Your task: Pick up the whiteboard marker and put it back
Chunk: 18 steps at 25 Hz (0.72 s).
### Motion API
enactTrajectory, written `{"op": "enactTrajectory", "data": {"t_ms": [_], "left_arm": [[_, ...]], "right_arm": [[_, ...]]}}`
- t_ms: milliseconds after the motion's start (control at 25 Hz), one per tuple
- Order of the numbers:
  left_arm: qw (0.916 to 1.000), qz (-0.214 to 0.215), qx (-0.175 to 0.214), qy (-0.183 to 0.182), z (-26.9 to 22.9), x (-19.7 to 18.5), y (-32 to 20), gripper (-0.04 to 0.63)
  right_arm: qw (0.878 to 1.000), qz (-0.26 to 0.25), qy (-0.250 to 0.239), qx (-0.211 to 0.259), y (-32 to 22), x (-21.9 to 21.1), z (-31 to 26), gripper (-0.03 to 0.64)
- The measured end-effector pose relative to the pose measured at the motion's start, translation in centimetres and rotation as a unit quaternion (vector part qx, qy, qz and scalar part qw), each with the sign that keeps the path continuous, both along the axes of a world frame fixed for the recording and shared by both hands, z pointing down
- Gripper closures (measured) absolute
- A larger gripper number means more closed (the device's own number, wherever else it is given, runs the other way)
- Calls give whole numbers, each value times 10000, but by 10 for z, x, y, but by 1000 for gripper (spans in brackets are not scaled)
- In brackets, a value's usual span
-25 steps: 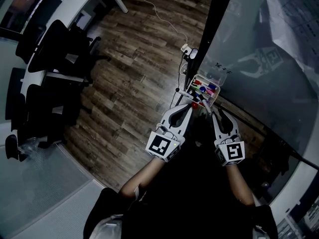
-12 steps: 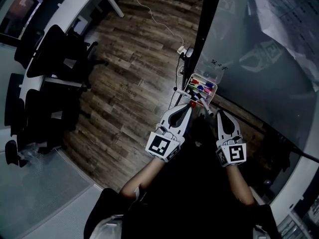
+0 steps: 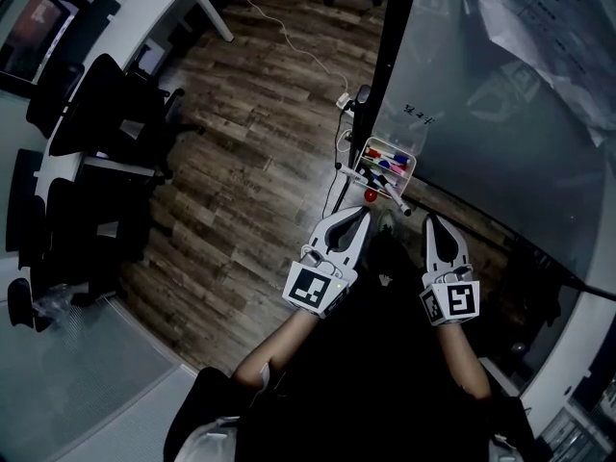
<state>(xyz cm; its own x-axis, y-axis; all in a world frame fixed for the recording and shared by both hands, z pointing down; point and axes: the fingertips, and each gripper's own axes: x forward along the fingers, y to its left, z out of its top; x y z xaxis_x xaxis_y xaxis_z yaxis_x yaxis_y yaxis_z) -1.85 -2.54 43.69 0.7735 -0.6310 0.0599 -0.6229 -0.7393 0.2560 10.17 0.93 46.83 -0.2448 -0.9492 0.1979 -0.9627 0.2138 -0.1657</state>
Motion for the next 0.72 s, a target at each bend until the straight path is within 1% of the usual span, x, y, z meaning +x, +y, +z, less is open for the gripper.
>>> {"op": "enactTrajectory", "data": {"t_ms": [120,240,360,520,640,720], "left_arm": [[10000,-57,-17,49,-2,-1,1,588],[9999,-164,23,-27,-3,1,-3,588],[9998,-164,102,87,-5,8,-1,588],[9996,-222,70,128,-13,15,0,588],[9995,-278,118,62,-17,19,2,588],[9994,-315,121,26,-16,22,3,588]], "right_arm": [[10000,-45,32,50,4,0,-8,603],[9999,-68,68,104,3,6,-13,603],[9999,-70,57,95,1,14,-11,603],[9999,-68,43,145,-2,24,-19,603],[9998,-113,31,173,-1,29,-24,603],[9995,-159,-17,282,-2,31,-29,603]]}}
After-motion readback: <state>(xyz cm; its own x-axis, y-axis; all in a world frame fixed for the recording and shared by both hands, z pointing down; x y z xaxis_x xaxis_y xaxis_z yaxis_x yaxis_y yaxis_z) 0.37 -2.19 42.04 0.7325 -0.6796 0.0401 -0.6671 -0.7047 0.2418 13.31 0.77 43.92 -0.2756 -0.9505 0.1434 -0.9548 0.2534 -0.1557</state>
